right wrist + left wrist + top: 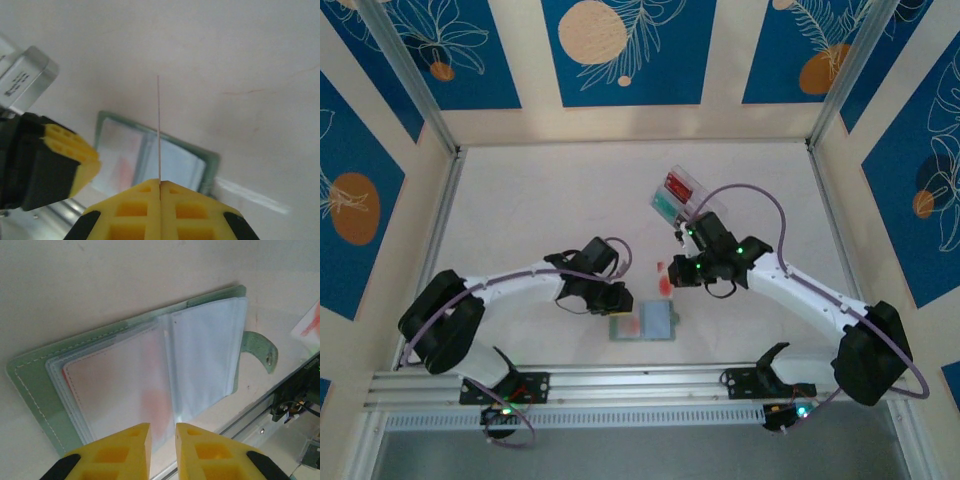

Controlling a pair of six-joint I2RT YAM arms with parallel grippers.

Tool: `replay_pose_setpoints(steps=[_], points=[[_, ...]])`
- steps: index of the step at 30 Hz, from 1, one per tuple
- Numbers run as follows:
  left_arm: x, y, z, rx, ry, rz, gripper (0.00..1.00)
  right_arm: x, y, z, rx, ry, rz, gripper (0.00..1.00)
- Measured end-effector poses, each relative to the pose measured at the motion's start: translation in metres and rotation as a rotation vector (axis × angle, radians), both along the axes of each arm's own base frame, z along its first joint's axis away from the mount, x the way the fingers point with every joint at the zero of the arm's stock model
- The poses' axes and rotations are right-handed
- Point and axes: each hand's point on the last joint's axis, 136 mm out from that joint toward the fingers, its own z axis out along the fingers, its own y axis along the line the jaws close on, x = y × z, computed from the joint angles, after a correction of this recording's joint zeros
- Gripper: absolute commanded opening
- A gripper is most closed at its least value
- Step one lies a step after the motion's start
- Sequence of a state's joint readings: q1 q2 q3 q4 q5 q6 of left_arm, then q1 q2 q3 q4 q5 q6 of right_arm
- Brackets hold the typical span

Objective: Put the credit cards into the card holder

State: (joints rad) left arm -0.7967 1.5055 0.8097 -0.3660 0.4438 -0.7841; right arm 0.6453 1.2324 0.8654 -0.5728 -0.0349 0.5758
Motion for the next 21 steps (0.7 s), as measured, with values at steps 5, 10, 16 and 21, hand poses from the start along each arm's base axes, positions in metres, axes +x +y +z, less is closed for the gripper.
replay_pose_setpoints(steps=[5,10,16,21], points=[[-0.004,0.006,-0.015,0.029,0.020,0.001,0.18,-0.012,0.012,-0.016,0.096,0.053,-0.003,0.00],[-0.012,0.015,-0.032,0.067,0.052,0.006,0.17,-0.020,0.021,-0.024,0.148,0.075,0.005,0.00],[-0.010,0.016,-0.032,0.070,0.040,0.011,0.15,-0.021,0.027,-0.025,0.208,0.080,0.001,0.00],[-0.008,0.021,-0.033,0.092,0.020,0.023,0.14,-0.024,0.028,-0.032,0.226,0.091,-0.001,0.00]])
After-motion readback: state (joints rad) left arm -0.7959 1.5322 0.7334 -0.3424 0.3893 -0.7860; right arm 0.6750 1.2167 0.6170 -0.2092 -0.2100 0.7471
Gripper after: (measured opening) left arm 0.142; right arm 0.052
